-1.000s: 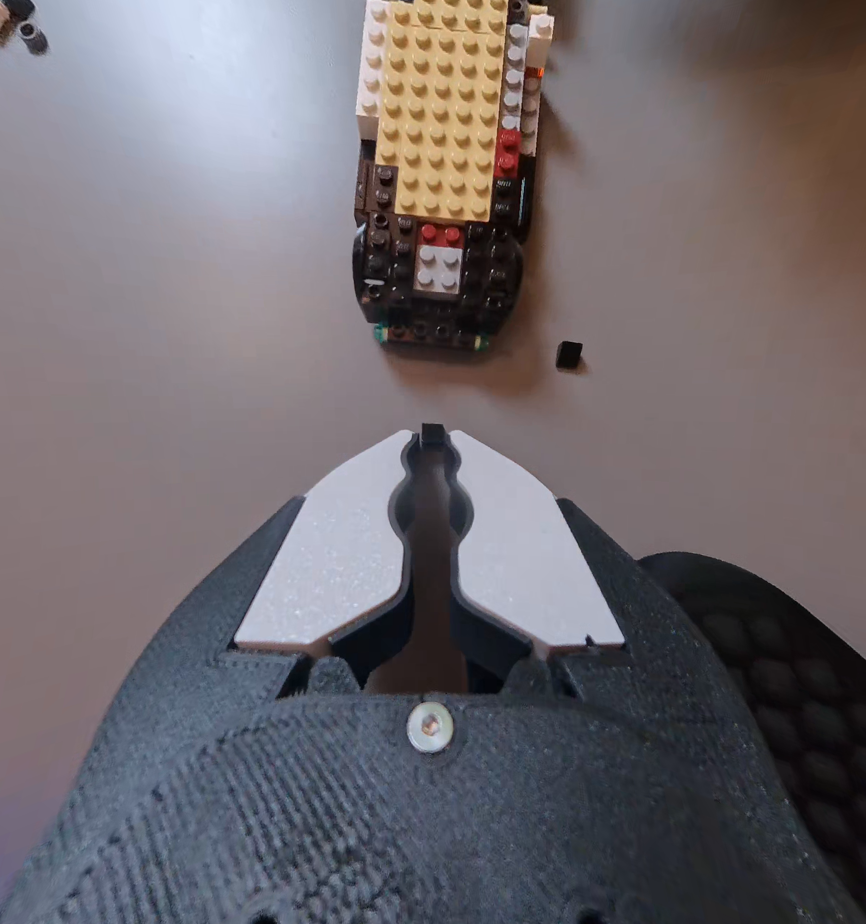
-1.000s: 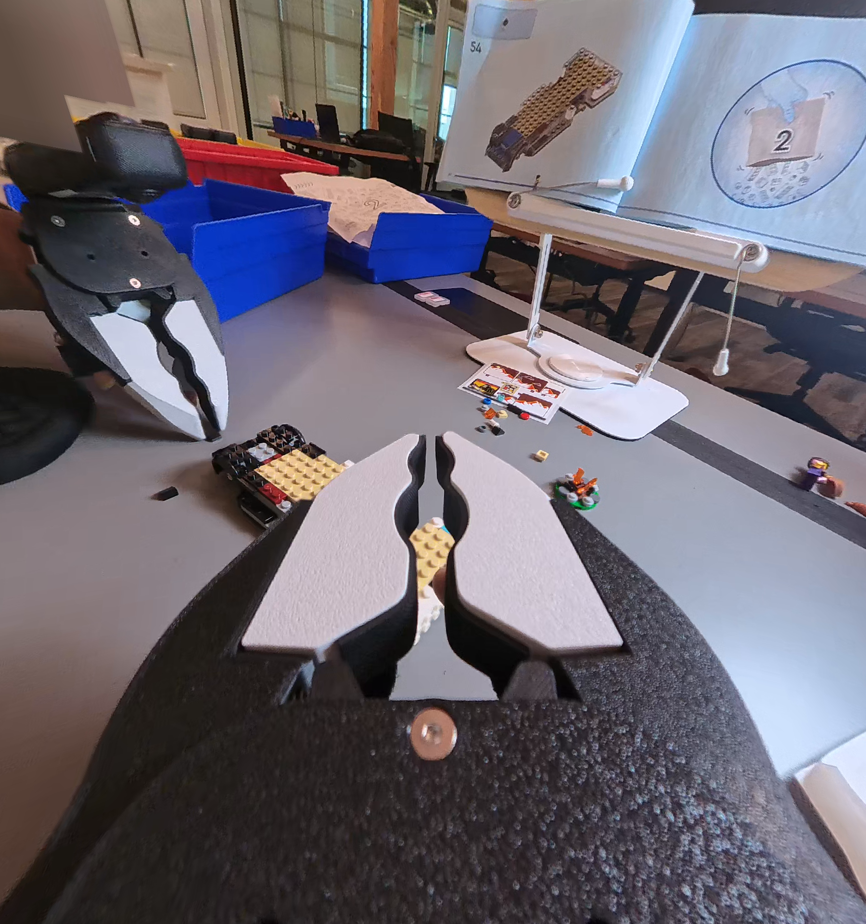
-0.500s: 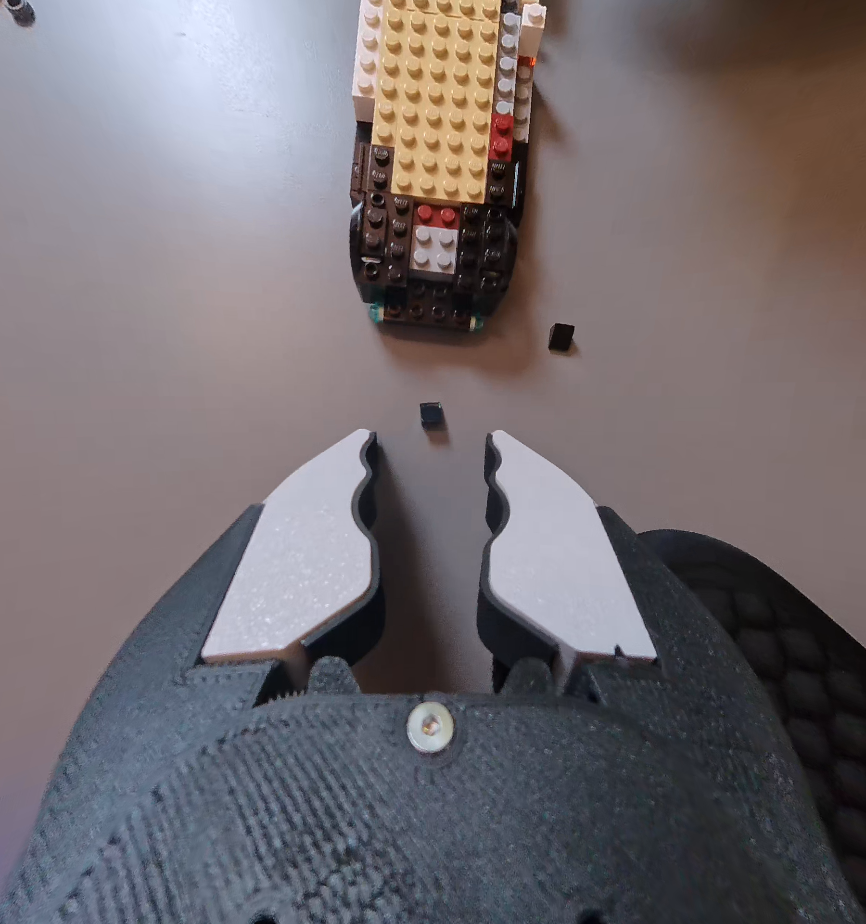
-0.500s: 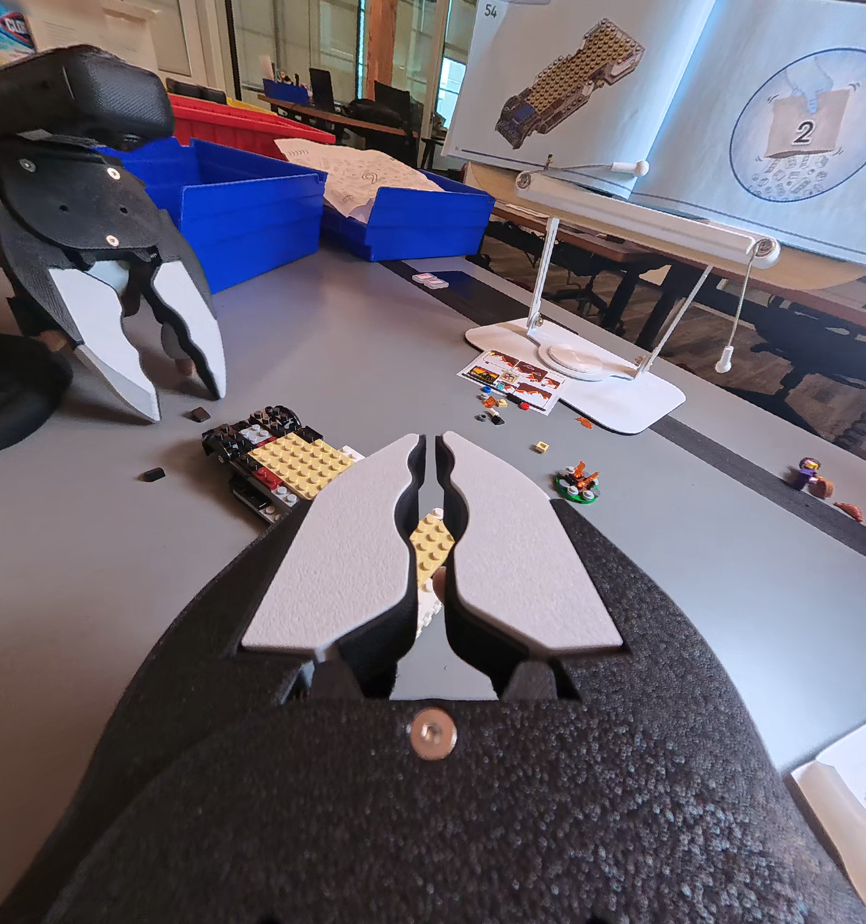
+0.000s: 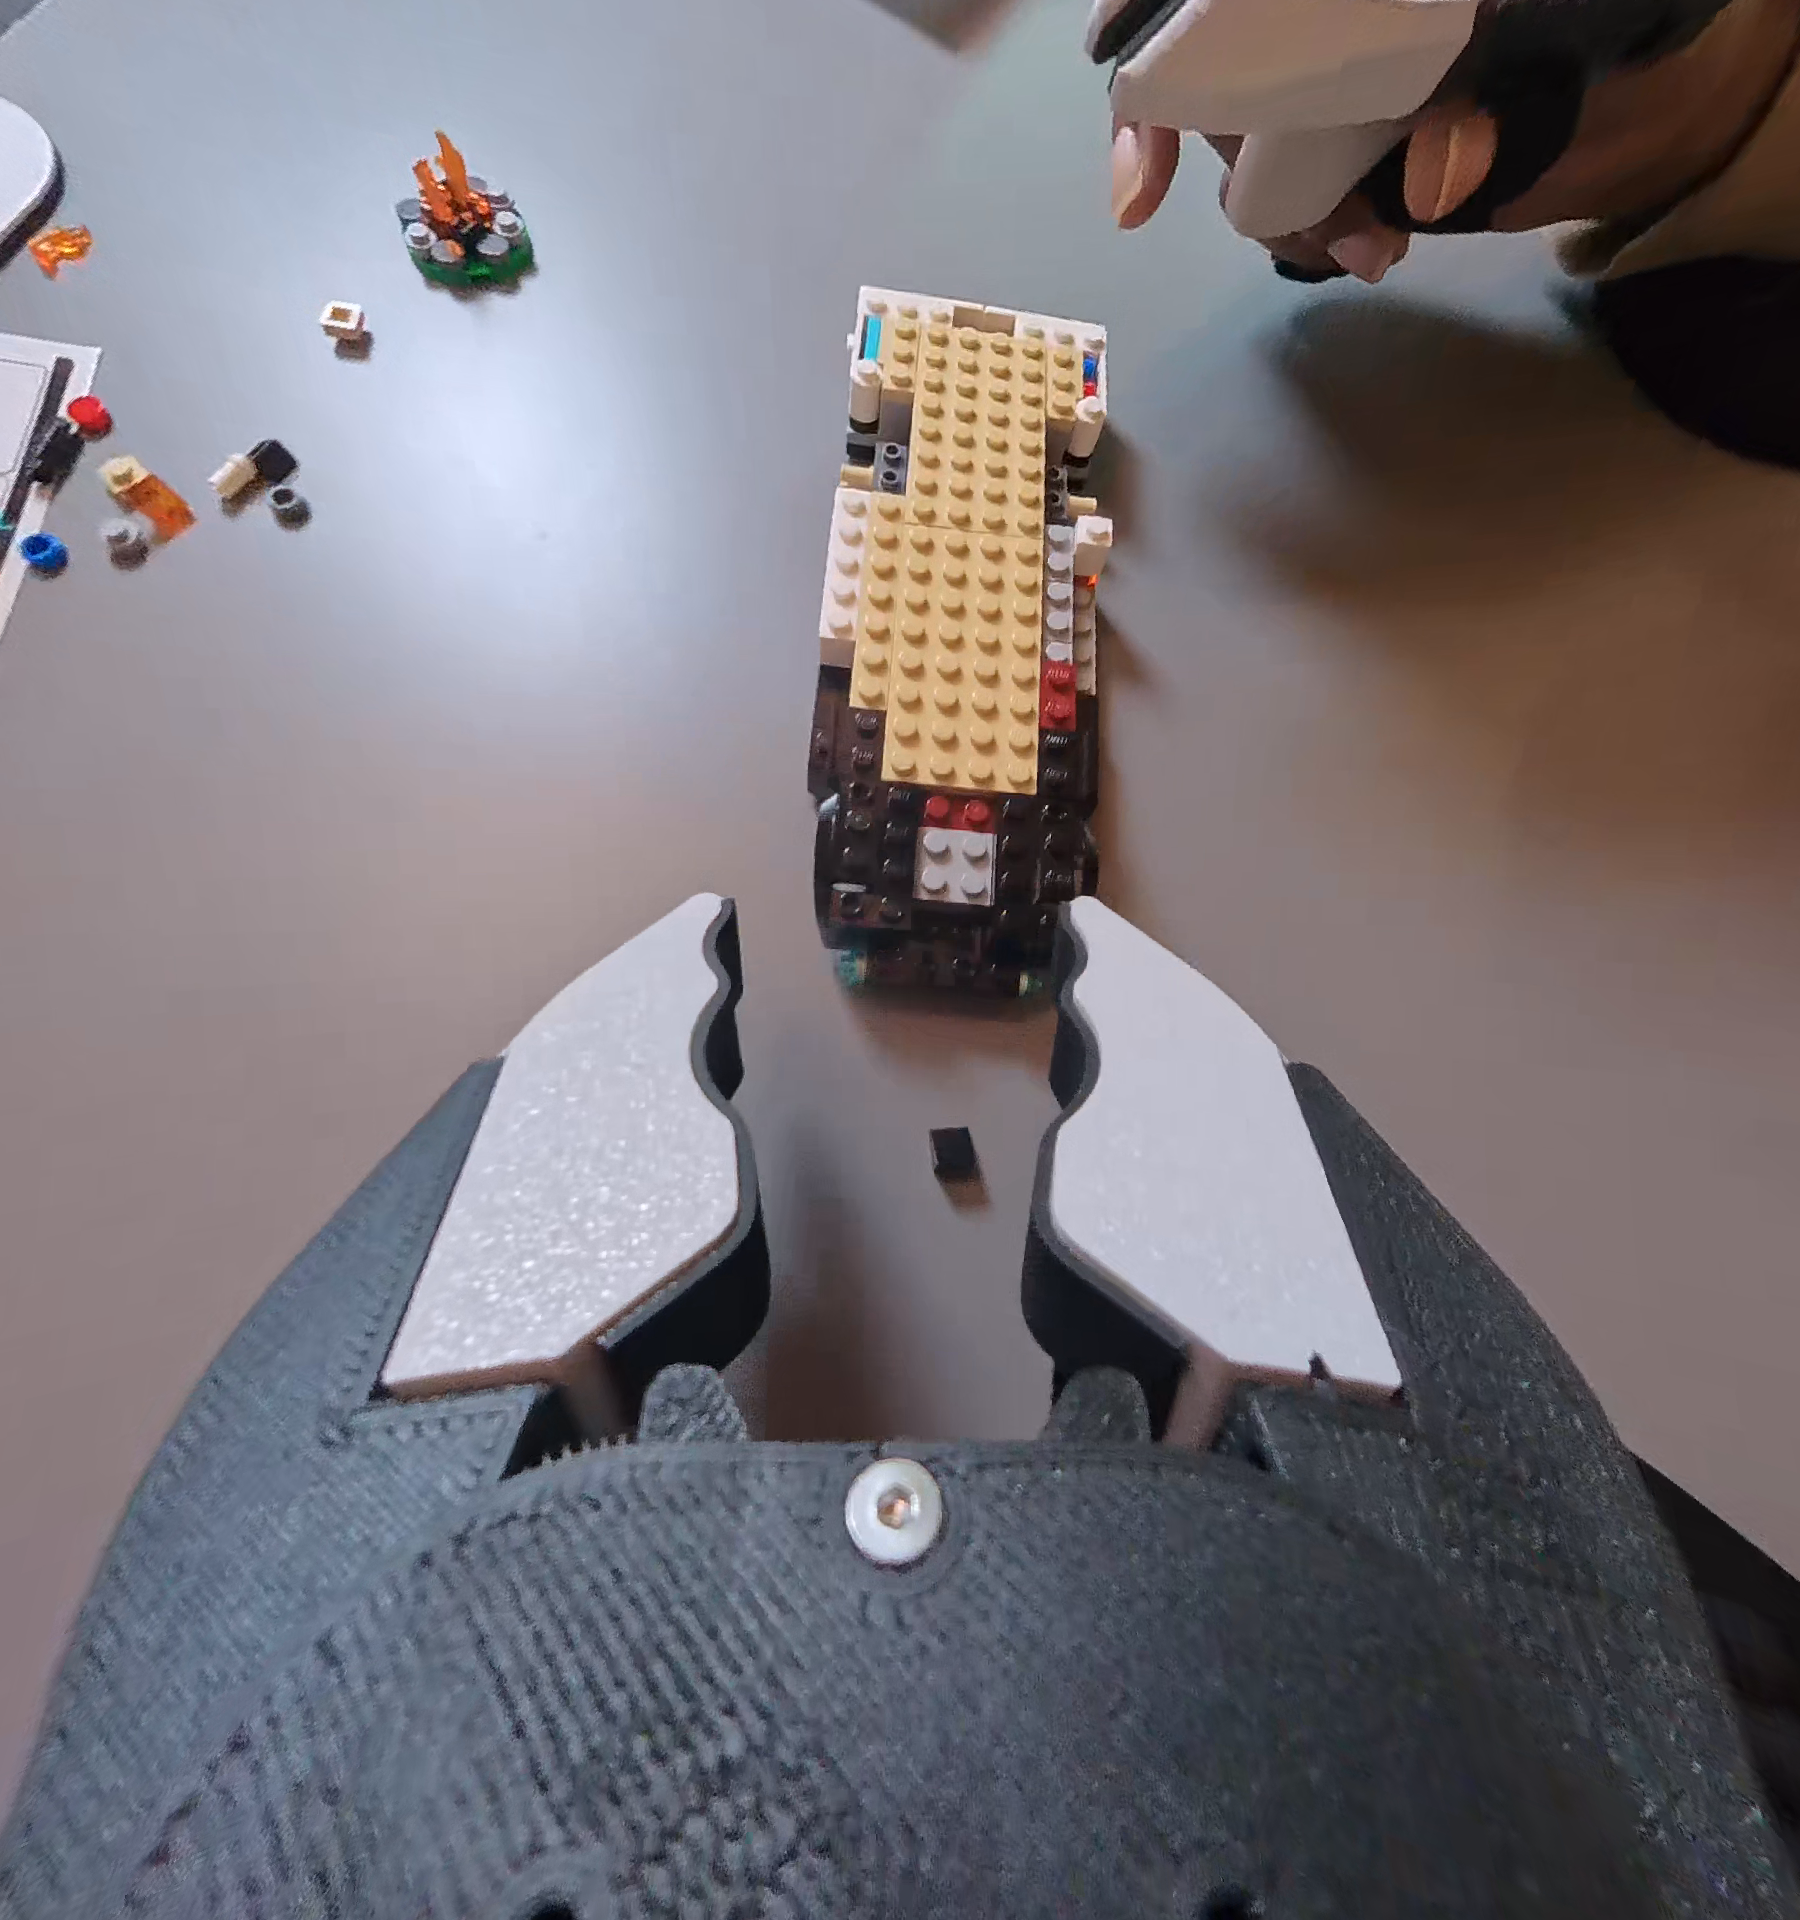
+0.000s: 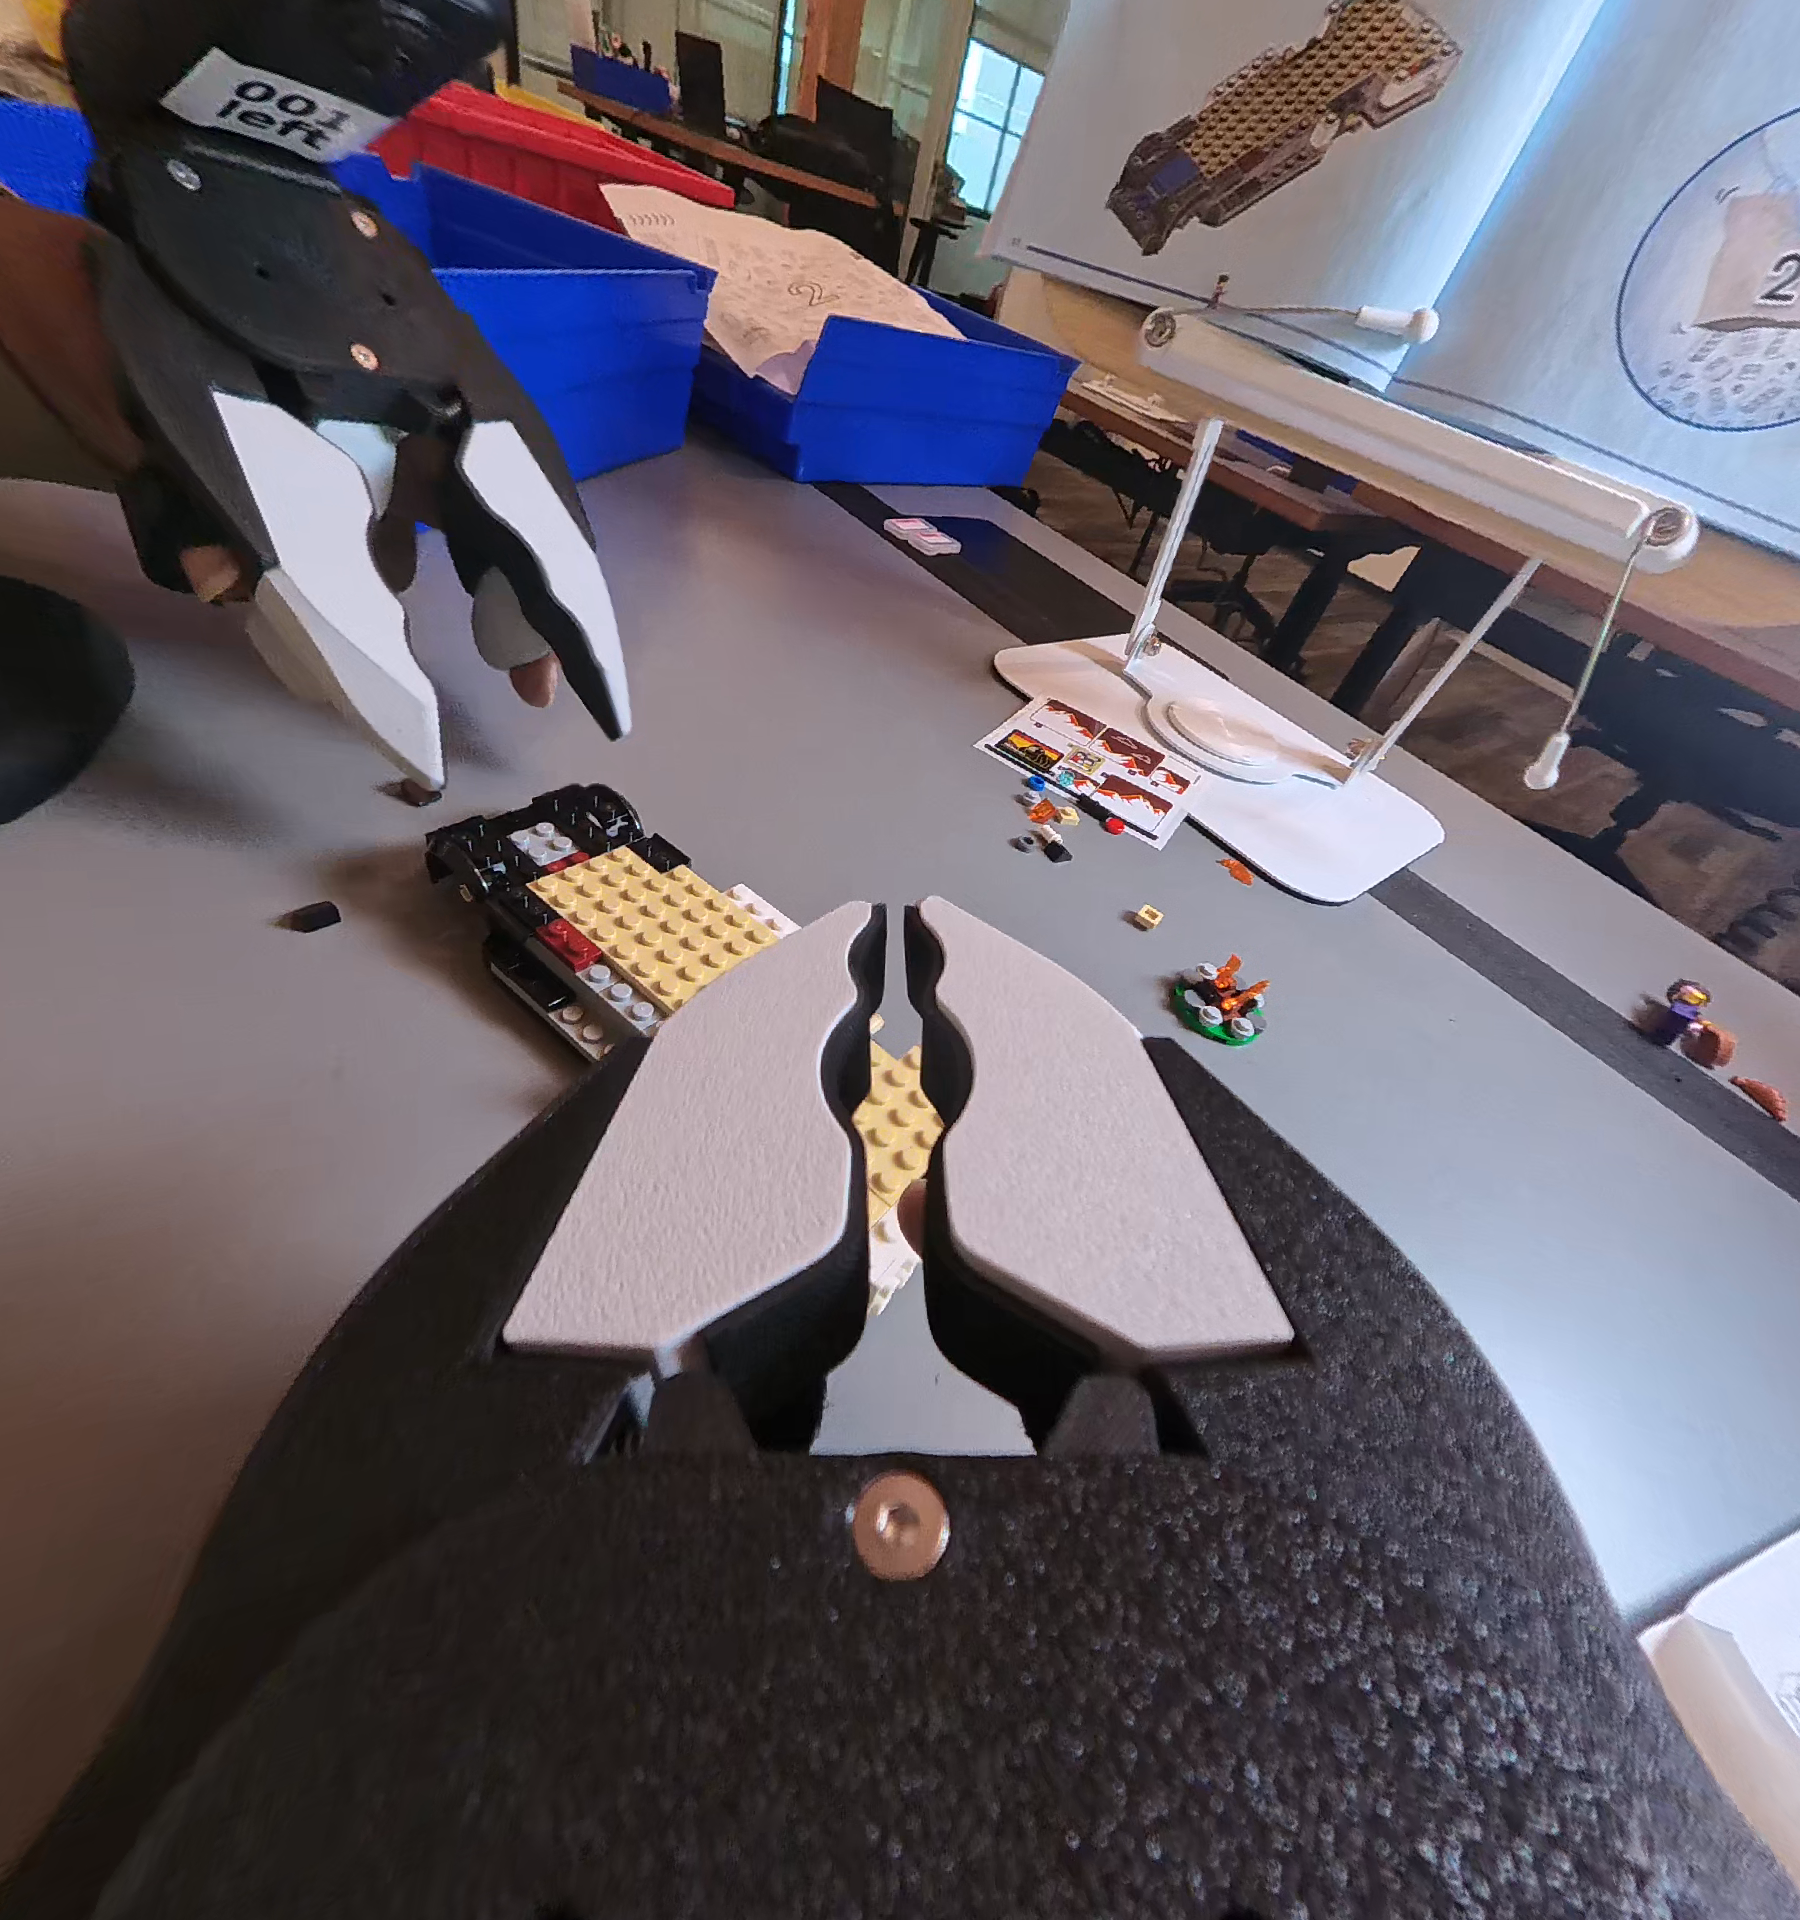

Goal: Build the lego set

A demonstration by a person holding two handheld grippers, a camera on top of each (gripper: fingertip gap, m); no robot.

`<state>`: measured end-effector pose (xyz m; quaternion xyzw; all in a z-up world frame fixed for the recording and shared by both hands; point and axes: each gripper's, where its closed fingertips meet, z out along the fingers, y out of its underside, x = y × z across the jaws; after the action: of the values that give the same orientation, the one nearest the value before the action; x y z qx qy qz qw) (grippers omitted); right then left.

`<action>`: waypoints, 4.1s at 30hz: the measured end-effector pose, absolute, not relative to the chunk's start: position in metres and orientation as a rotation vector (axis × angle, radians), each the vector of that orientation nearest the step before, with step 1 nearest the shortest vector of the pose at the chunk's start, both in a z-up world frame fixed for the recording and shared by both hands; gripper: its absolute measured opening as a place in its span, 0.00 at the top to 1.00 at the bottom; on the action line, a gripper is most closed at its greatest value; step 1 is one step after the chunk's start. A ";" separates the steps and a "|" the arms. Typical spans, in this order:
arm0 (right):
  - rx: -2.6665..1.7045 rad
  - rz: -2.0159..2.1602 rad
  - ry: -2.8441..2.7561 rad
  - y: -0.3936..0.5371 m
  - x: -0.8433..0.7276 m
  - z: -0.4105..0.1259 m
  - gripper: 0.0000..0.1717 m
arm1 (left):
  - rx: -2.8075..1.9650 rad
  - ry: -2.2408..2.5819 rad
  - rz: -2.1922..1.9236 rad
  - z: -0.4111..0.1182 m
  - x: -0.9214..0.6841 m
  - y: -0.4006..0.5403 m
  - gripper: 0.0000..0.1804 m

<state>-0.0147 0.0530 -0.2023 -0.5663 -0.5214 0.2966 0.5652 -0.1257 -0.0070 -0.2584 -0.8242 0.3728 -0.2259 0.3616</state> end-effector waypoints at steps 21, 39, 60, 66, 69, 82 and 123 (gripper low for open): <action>-1.289 0.623 -1.397 0.041 -0.021 -0.221 0.98 | -2.139 0.920 -0.436 -0.276 -0.111 0.006 0.66; -1.315 0.606 -1.385 0.047 -0.019 -0.225 0.98 | -2.138 0.847 -0.409 -0.273 -0.115 0.002 0.67; -1.319 0.602 -1.384 0.049 -0.019 -0.225 0.98 | -2.099 0.850 -0.443 -0.266 -0.109 -0.003 0.69; -1.319 0.593 -1.386 0.049 -0.018 -0.226 0.98 | -2.077 0.850 -0.493 -0.256 -0.112 -0.006 0.68; -1.318 0.591 -1.389 0.049 -0.018 -0.226 0.98 | -2.051 0.815 -0.519 -0.247 -0.120 -0.005 0.70; -1.309 0.573 -1.423 0.044 -0.020 -0.230 0.98 | -2.125 0.926 -0.445 -0.276 -0.112 -0.010 0.67; -1.022 0.120 -2.670 0.016 -0.041 -0.261 0.86 | -2.065 0.792 -0.876 -0.239 -0.110 -0.026 0.67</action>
<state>-0.0411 0.0164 -0.2610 -0.3536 -0.9240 0.0416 0.1395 -0.1102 -0.0261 -0.2387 -0.8057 0.3092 -0.3417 0.3722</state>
